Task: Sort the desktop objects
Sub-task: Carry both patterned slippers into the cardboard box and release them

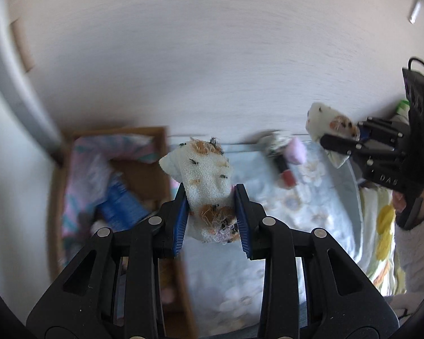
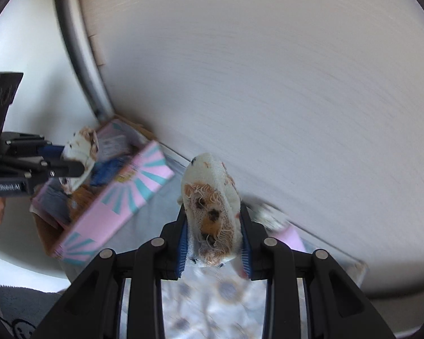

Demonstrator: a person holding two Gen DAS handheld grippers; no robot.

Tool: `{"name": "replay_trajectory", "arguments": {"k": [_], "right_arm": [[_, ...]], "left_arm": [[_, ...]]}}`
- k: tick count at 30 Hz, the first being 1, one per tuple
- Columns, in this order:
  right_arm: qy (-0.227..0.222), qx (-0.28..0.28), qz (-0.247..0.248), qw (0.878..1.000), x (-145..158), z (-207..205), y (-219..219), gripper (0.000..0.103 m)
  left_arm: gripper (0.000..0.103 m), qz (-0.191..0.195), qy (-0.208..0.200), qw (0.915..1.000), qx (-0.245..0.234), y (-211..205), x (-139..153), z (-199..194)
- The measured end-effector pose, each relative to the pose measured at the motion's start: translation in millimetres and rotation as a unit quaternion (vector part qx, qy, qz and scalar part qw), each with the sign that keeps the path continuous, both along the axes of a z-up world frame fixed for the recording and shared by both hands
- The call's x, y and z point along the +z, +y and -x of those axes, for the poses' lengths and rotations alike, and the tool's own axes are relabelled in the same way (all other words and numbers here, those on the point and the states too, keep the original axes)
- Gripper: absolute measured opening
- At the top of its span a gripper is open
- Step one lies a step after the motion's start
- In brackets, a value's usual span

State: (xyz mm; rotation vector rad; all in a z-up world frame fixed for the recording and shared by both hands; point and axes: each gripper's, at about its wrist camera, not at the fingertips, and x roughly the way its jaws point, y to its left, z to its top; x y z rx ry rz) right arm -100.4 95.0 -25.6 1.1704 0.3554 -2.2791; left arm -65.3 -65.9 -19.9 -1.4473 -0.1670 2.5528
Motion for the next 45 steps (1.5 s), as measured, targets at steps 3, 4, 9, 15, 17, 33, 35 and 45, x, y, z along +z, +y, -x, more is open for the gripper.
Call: {"name": "replay_trajectory", "arguments": {"k": [3, 4, 9, 15, 17, 33, 35, 45], "right_arm": [[-0.004, 0.036, 0.002, 0.999, -1, 3, -39, 0.029], [-0.005, 0.044, 0.002, 0.999, -2, 4, -47, 0.029], [-0.025, 0.100, 0.003, 0.995, -11, 8, -109, 0.029], [-0.048, 0.154, -0.019, 0.987, -28, 4, -168, 0.029], [-0.055, 0.166, -0.026, 0.984, -34, 3, -182, 0.029], [-0.076, 0.194, -0.055, 0.977, -49, -1, -228, 0.029], [-0.077, 0.187, -0.056, 0.978, -48, 1, -230, 0.029], [-0.078, 0.148, -0.034, 0.985, -40, 10, -227, 0.063]], "left_arm": [[0.028, -0.002, -0.005, 0.9996, 0.029, -28, -5, -13], [0.028, -0.001, -0.007, 0.9991, 0.041, -38, -7, -18], [0.028, -0.007, -0.018, 0.9962, 0.085, -72, -22, -36], [0.028, -0.019, -0.029, 0.9931, 0.112, -92, -42, -62], [0.028, -0.024, -0.031, 0.9927, 0.114, -95, -47, -68], [0.028, -0.023, -0.048, 0.9924, 0.111, -94, -70, -80], [0.028, -0.008, -0.043, 0.9935, 0.105, -90, -70, -80], [0.071, -0.010, -0.059, 0.9915, 0.115, -85, -70, -82]]}}
